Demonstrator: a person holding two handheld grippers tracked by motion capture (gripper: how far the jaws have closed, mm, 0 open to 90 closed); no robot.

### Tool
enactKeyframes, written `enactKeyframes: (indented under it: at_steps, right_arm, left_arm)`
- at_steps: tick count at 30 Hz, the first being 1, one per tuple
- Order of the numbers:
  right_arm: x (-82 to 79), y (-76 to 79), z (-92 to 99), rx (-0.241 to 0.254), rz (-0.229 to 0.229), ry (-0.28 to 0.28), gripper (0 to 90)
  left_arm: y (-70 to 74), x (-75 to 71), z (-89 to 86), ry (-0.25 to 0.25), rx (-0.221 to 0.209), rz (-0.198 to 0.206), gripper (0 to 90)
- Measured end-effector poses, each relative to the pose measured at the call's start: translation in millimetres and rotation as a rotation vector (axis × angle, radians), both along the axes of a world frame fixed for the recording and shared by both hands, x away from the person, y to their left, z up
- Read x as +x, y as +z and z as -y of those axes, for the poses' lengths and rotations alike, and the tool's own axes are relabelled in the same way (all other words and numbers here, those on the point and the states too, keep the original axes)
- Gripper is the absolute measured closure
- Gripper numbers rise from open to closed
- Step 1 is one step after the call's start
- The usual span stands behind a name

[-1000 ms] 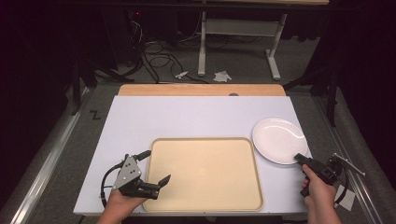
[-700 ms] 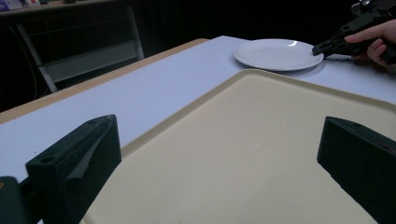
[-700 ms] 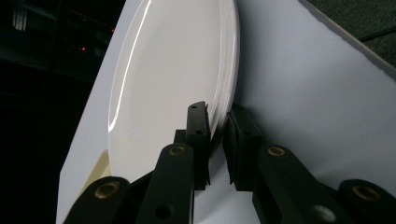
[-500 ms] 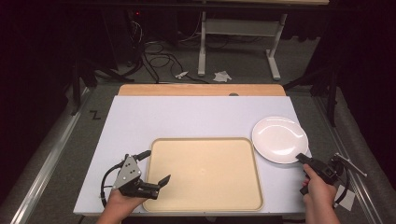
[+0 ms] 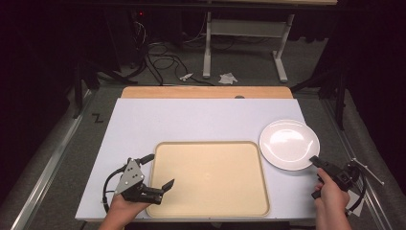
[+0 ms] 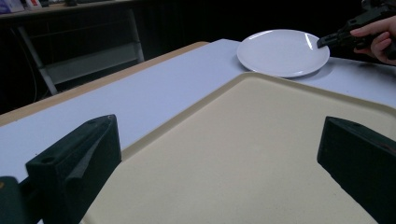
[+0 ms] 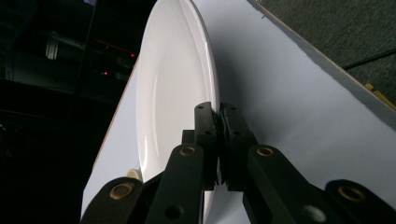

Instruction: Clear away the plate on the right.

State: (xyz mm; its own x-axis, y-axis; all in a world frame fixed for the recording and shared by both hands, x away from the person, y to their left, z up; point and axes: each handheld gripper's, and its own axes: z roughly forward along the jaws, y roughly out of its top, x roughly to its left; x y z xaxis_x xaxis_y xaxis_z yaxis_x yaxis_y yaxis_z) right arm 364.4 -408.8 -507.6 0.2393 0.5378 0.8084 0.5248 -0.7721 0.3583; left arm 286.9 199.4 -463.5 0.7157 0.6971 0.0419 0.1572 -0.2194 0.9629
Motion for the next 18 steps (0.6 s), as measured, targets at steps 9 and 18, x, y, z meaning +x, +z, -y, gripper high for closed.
enactKeyframes:
  at_steps: [9, 18]
  right_arm:
    - [-3.5, 0.9, 5.3, 0.027, 0.017, -0.009, 89.3]
    - [-4.7, 3.0, 4.9, 0.068, 0.046, 0.012, 89.4]
  left_arm:
    - [0.5, -0.3, -0.8, 0.0, -0.004, 0.002, 0.4]
    - [0.5, -0.1, -0.9, 0.0, -0.006, 0.003, 0.4]
